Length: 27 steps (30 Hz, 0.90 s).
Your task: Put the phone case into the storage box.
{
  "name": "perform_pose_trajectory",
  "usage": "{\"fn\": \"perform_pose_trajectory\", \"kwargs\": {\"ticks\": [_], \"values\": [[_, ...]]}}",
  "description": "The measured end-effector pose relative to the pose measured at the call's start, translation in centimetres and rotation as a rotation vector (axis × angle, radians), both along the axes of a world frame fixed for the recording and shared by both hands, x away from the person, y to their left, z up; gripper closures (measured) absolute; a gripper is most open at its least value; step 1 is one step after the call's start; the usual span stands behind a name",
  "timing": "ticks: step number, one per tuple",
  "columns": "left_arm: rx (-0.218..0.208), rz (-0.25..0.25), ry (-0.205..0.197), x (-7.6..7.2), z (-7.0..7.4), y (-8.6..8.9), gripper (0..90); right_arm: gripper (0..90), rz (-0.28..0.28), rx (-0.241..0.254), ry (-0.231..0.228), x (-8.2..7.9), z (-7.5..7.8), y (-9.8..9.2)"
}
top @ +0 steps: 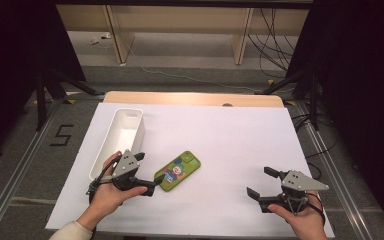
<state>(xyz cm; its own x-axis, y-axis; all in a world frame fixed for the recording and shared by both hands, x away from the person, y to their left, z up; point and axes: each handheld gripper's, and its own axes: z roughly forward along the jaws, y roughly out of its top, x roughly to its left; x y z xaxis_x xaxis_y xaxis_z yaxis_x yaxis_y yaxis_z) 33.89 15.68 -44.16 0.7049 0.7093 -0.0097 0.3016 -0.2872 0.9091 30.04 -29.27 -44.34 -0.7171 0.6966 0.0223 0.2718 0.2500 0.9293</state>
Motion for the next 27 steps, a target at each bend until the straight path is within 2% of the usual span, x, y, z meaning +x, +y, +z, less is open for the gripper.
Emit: {"fn": "perform_pose_trajectory", "kwargs": {"ticks": [13,21,27], "values": [[0.009,0.009,-0.002,0.2,0.2,0.0,3.7,9.1,0.006,-0.006,-0.003,-0.2,0.1,0.0],[0.066,-0.009,0.021,0.1,1.1,-1.1,2.3,9.1,0.001,-0.010,-0.002,-0.2,0.1,0.0],[0.113,-0.030,0.073,0.4,1.3,-2.8,0.0,9.3,-0.001,-0.005,-0.002,-0.3,0.1,0.0]]}}
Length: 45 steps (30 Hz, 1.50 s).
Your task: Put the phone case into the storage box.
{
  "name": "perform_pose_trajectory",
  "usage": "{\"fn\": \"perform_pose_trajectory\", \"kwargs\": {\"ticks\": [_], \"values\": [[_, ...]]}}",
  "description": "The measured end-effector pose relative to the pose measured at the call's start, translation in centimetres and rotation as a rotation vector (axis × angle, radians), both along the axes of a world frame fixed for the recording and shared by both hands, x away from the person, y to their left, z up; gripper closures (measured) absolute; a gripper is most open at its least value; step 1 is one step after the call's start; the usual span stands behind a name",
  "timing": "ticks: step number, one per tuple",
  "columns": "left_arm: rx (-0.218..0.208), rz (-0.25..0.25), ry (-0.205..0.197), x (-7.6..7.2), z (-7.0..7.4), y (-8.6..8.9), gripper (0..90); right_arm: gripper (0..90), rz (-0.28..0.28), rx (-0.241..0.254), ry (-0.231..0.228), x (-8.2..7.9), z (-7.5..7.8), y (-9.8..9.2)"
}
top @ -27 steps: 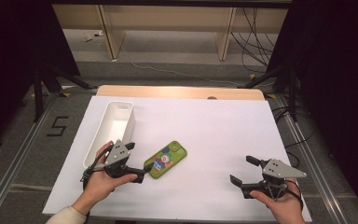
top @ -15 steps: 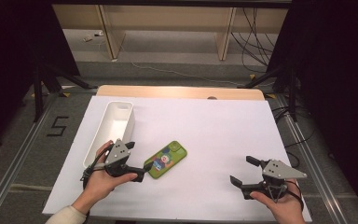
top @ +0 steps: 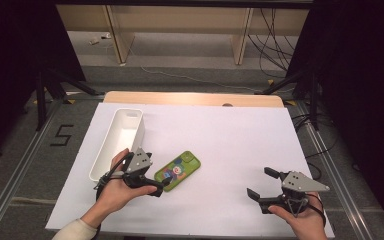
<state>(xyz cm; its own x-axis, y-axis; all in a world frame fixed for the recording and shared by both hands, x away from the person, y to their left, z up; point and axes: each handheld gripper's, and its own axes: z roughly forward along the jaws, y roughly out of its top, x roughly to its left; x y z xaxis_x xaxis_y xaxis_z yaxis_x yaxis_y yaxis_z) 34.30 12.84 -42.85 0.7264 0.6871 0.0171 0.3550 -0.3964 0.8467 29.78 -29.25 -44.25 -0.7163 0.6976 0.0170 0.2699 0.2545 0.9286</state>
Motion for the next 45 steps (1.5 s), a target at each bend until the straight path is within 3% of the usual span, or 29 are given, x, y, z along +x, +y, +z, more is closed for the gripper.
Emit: {"fn": "perform_pose_trajectory", "kwargs": {"ticks": [9,13,22,26,45], "values": [[0.033,-0.023,0.021,1.3,0.1,-1.9,0.0,9.3,-0.003,0.003,-0.003,-0.1,0.1,-0.1],[0.083,-0.020,0.077,2.1,-0.2,-2.5,0.0,9.3,-0.004,0.004,-0.004,-0.2,0.1,-0.1],[0.139,-0.033,0.116,3.0,-0.6,-3.6,0.0,9.5,-0.005,0.004,-0.001,-0.2,0.1,0.0],[0.190,-0.043,0.165,3.6,-0.7,-4.1,0.0,9.7,-0.002,0.003,-0.001,-0.1,0.1,-0.1],[0.297,-0.043,0.207,4.7,-0.7,-6.1,1.1,9.7,-0.003,0.004,0.000,-0.2,0.1,-0.1]]}}
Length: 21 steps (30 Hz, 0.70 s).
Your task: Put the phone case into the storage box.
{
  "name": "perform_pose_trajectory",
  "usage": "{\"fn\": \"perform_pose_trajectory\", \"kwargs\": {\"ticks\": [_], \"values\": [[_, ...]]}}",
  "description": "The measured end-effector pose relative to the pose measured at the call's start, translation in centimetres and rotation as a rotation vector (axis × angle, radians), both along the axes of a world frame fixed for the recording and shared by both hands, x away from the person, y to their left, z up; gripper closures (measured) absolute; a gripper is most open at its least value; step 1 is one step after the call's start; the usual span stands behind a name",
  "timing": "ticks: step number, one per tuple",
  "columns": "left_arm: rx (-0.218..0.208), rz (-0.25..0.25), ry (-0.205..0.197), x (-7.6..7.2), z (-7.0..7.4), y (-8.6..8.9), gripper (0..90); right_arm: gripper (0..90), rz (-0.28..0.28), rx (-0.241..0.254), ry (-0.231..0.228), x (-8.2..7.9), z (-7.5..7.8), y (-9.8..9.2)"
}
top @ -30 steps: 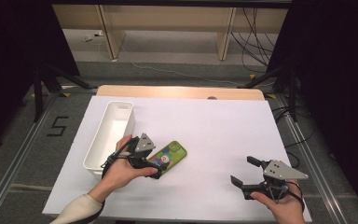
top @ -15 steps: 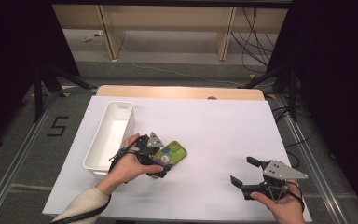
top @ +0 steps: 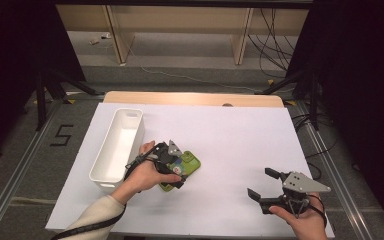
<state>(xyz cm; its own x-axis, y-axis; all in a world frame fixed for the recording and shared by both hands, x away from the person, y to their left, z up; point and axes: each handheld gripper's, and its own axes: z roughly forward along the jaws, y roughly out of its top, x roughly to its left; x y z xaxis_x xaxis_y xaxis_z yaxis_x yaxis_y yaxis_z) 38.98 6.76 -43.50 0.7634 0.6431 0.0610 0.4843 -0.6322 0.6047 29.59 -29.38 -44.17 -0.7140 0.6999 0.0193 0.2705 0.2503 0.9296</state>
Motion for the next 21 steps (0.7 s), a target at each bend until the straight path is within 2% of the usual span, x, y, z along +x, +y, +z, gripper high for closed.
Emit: {"fn": "perform_pose_trajectory", "kwargs": {"ticks": [13,17,21], "values": [[0.003,0.000,0.013,0.7,-0.2,-0.3,2.3,9.7,0.002,0.003,0.000,0.0,0.0,0.0],[0.010,0.003,0.020,1.0,-0.2,-0.3,2.4,9.7,0.002,0.003,0.004,0.0,0.0,0.0],[0.029,0.009,0.008,1.1,-0.4,-0.3,2.4,9.7,0.002,0.002,0.006,0.0,0.0,0.0]]}}
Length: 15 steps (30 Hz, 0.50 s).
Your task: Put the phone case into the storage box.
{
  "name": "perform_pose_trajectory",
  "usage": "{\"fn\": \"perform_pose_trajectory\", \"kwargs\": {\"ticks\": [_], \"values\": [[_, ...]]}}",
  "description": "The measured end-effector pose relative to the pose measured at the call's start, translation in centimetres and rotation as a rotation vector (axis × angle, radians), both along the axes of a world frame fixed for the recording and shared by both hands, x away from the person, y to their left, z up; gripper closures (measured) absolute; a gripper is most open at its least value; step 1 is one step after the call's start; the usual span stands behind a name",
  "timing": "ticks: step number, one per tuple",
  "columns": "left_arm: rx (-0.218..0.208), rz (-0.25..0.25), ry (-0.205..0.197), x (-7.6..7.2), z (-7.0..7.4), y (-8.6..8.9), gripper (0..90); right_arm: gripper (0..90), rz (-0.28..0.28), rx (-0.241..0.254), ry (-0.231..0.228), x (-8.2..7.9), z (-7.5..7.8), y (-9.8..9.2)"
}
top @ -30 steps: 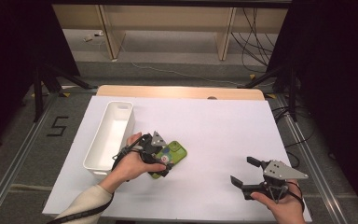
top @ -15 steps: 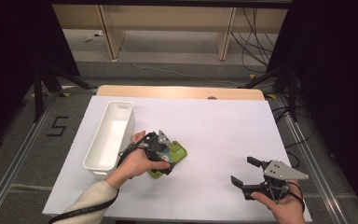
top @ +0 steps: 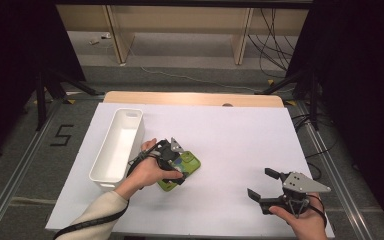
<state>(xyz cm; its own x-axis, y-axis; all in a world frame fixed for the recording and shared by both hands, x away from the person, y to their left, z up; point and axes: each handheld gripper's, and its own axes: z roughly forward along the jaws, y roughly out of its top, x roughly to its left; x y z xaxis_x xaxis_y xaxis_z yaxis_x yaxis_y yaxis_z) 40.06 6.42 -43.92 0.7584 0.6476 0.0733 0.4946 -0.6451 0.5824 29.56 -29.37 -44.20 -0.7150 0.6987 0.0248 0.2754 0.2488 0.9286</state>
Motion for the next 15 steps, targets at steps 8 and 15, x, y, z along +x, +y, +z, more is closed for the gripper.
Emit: {"fn": "perform_pose_trajectory", "kwargs": {"ticks": [8,15], "values": [[0.034,-0.005,0.010,0.40,-0.47,-0.52,2.4,9.7,0.002,-0.001,0.000,0.02,-0.02,0.02],[0.067,-0.012,0.023,0.74,-0.89,-0.89,2.4,9.7,0.003,0.001,0.002,0.02,-0.03,-0.01]]}}
